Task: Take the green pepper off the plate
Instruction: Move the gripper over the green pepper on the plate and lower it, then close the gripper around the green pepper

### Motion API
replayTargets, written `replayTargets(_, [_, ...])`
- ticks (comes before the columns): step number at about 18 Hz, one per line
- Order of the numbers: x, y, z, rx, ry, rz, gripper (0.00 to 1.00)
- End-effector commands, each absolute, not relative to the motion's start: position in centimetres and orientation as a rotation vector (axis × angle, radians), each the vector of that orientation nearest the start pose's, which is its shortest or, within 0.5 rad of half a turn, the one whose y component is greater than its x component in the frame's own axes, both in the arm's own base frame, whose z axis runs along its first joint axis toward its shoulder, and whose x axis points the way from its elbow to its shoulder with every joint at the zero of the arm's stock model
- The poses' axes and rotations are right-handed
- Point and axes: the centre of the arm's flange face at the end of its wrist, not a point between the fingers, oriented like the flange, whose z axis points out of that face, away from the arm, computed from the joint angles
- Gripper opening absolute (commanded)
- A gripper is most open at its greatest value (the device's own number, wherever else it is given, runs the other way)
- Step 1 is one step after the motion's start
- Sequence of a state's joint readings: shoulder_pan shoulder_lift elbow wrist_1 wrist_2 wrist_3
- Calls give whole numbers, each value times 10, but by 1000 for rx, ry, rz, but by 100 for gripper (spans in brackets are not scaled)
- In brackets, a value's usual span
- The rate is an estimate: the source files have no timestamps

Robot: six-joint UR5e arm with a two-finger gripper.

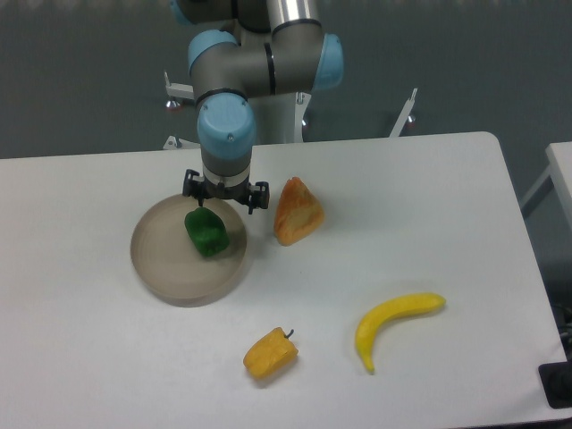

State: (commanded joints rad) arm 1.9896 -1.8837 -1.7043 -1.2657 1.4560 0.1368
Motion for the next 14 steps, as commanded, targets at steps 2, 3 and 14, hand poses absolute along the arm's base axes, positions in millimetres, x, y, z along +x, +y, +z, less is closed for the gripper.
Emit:
replayTargets(2, [-99, 585, 284, -3169, -555, -257, 100])
replayTargets(3, [-97, 588, 284, -3156, -577, -250, 100])
replayTargets(14, [-89, 603, 261, -3137, -591, -232, 100])
